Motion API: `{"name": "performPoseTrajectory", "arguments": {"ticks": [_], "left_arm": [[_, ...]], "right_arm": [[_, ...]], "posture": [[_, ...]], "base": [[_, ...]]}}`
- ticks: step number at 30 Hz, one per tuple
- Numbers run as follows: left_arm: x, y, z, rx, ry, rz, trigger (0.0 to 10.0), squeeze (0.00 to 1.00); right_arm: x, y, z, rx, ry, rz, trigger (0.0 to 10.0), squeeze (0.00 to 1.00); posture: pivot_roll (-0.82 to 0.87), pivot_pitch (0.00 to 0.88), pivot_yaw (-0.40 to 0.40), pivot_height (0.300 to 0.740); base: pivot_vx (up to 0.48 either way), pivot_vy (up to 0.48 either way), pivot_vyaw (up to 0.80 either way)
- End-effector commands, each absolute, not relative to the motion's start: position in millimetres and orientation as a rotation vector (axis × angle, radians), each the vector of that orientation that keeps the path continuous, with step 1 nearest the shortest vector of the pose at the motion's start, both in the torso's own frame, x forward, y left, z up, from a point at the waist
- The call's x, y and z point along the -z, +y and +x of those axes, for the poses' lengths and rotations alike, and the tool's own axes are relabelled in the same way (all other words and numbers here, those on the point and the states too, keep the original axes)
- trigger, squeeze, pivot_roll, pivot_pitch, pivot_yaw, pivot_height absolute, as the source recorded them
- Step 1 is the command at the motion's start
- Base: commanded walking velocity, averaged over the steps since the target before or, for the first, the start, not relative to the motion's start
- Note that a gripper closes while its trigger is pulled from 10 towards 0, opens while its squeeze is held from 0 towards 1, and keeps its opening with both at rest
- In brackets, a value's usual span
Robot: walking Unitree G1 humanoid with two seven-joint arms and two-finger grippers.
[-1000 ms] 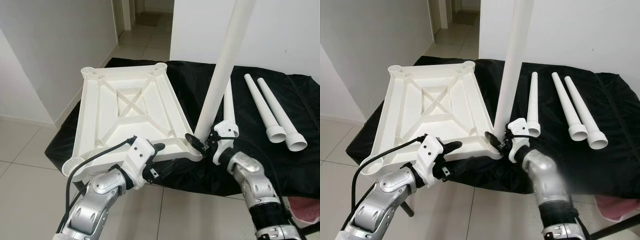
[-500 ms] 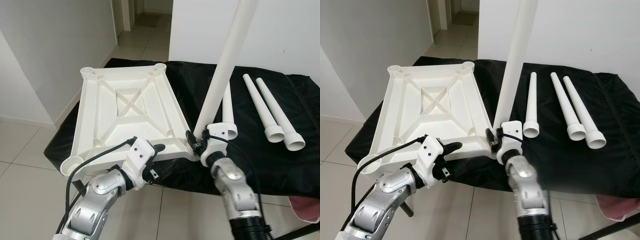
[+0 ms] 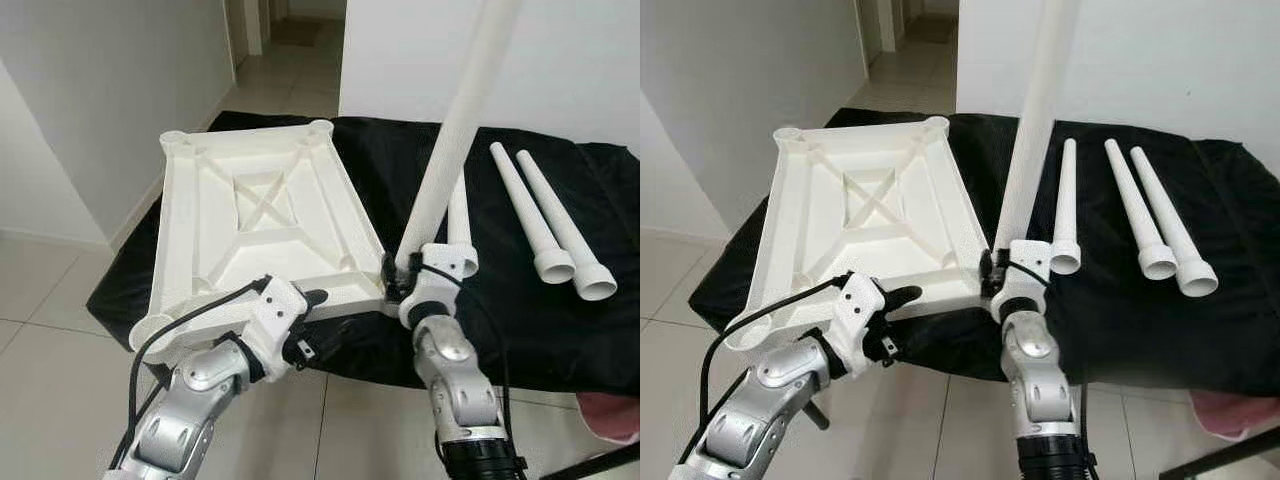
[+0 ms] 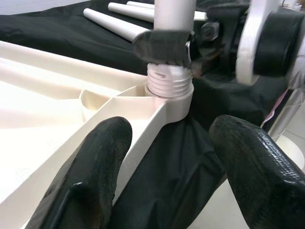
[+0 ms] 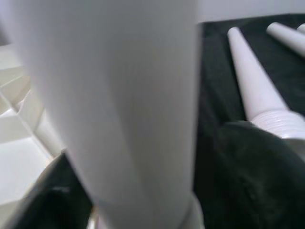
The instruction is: Building children table
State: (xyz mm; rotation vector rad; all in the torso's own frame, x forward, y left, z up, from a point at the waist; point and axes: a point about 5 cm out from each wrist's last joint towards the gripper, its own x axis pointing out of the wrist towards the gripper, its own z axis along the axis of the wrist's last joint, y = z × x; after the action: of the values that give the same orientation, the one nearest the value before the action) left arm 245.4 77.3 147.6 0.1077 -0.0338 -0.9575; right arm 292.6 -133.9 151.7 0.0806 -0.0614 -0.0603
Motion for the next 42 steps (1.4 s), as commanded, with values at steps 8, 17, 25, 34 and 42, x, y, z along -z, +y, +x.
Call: {"name": "performPoseTrajectory", "arguments": {"ticks": [8,17,25,34,42], "left_arm": [[-154,78,243,0.946,-0.056,0.111,10.0,0.00],[-160,84,240,0.964,-0.060,0.138,10.0,0.00],[-157,98,234,0.967,-0.036,0.163,10.0,0.00],[-144,152,244,0.916,0.090,0.280,10.0,0.00],[-141,196,272,0.772,0.133,0.373,10.0,0.00]], "right_arm": [[-154,-136,274,-0.015,-0.137,0.040,10.0,0.00],[-149,-138,255,-0.069,-0.152,0.049,10.0,0.00],[-137,-150,229,-0.089,-0.151,-0.023,10.0,0.00],[-123,-157,223,-0.163,-0.111,-0.036,0.0,0.00],[-115,-148,227,-0.263,-0.081,-0.027,10.0,0.00]], "posture": [[-0.04,0.049,0.031,0.740],[-0.05,0.066,0.031,0.740],[-0.08,0.048,0.072,0.740],[-0.07,0.048,0.094,0.740],[-0.07,0.054,0.102,0.740]], "base": [[0.000,0.000,0.00],[0.000,0.000,0.00],[0.000,0.000,0.00],[0.000,0.000,0.00],[0.000,0.000,0.00]]}}
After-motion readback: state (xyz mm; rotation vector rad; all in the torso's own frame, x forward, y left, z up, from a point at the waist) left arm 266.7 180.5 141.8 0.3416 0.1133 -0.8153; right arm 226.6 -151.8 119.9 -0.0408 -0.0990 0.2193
